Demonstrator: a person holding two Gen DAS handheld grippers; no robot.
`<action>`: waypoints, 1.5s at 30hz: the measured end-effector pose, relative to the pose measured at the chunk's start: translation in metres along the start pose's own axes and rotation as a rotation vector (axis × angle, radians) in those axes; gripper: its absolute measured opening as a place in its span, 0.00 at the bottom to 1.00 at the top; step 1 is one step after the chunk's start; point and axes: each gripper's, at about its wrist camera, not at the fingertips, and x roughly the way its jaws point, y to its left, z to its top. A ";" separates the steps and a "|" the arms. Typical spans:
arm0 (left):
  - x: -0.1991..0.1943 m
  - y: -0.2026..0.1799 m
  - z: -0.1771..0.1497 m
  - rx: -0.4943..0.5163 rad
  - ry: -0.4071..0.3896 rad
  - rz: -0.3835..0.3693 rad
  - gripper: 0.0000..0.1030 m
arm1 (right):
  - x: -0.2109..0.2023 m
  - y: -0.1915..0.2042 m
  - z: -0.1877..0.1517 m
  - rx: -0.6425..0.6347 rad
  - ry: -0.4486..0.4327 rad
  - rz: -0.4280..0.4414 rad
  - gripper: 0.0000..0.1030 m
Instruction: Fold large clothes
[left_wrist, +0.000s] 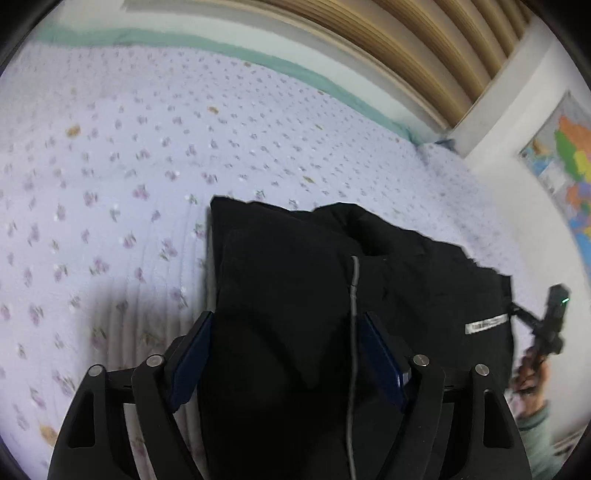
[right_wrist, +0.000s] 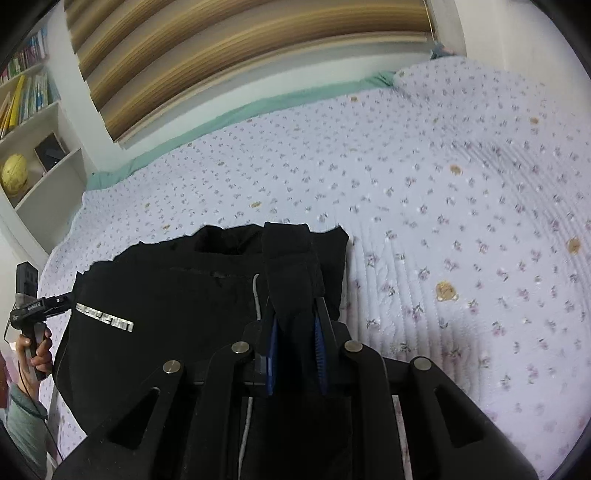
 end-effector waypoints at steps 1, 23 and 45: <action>0.000 -0.003 0.000 0.015 -0.006 0.031 0.55 | 0.003 -0.001 -0.001 -0.001 0.003 0.006 0.24; -0.113 -0.044 0.031 -0.004 -0.325 0.041 0.09 | -0.057 0.061 0.028 -0.081 -0.232 -0.235 0.14; 0.083 0.026 0.072 -0.174 -0.062 0.345 0.55 | 0.148 -0.003 0.039 0.222 0.039 -0.393 0.67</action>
